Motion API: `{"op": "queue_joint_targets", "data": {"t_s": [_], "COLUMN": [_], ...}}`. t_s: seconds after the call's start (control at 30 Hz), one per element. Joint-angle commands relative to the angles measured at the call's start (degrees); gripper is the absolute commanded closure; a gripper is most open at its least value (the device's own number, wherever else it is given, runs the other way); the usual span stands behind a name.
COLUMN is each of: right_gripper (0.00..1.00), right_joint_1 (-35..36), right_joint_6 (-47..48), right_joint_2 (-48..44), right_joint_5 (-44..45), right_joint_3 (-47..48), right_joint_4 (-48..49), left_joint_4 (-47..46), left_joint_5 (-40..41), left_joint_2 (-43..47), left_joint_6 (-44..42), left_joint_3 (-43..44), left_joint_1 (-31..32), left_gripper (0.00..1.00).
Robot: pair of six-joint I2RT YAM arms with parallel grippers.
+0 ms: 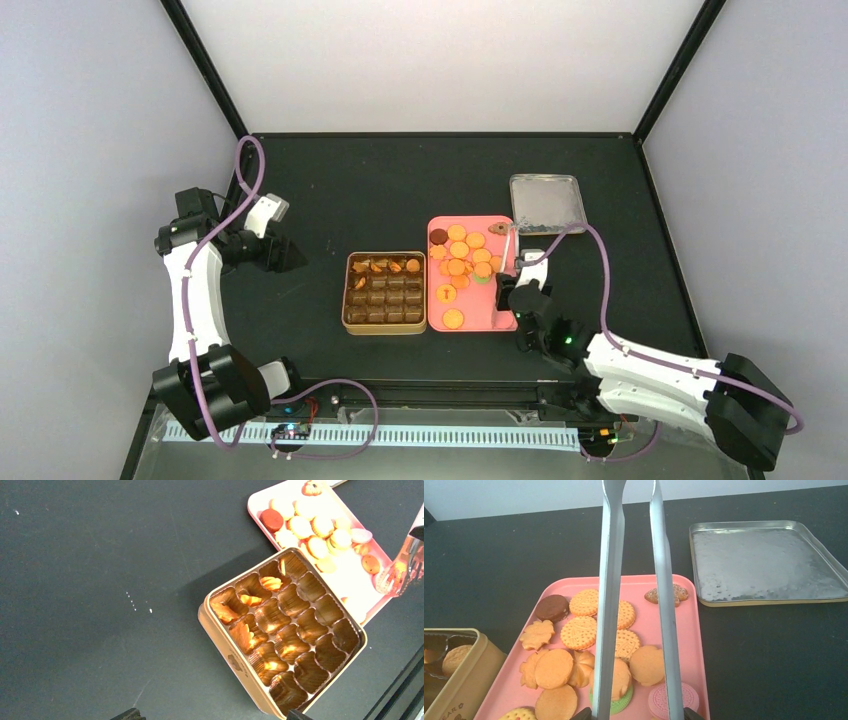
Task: Pack the cookies
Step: Pass from the right arm to the left
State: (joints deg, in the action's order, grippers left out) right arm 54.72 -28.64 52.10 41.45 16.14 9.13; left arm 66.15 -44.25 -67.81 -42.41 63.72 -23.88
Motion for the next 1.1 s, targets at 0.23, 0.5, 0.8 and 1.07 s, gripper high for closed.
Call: {"op": "queue_joint_targets", "data": {"t_s": [0.23,0.5,0.8,1.07], "right_gripper": [0.57,0.60,0.60,0.60], "right_joint_1": [0.20,0.32,1.52,2.24], "right_joint_6": [4.26,6.42,5.67,5.16], "right_joint_2": [-5.99,-2.00,3.12,4.29], "right_joint_5": [-6.14,-17.08,-23.77,-25.25], "right_joint_3": [8.88,19.92,25.85,26.00], "right_joint_4": [3.85,8.57,11.46,13.07], "left_joint_4": [-0.53,-8.64,-11.67,-16.55], "left_joint_5": [-11.47,-13.89,-17.08,-12.30], "left_joint_2": [3.72,4.57,2.39,2.29], "left_joint_6": [0.86,12.37,18.36,21.44], "left_joint_3": [-0.11,2.44,6.05,4.58], "left_joint_1": [6.64,24.10,33.21,41.47], "left_gripper": [0.20,0.13,0.09,0.13]}}
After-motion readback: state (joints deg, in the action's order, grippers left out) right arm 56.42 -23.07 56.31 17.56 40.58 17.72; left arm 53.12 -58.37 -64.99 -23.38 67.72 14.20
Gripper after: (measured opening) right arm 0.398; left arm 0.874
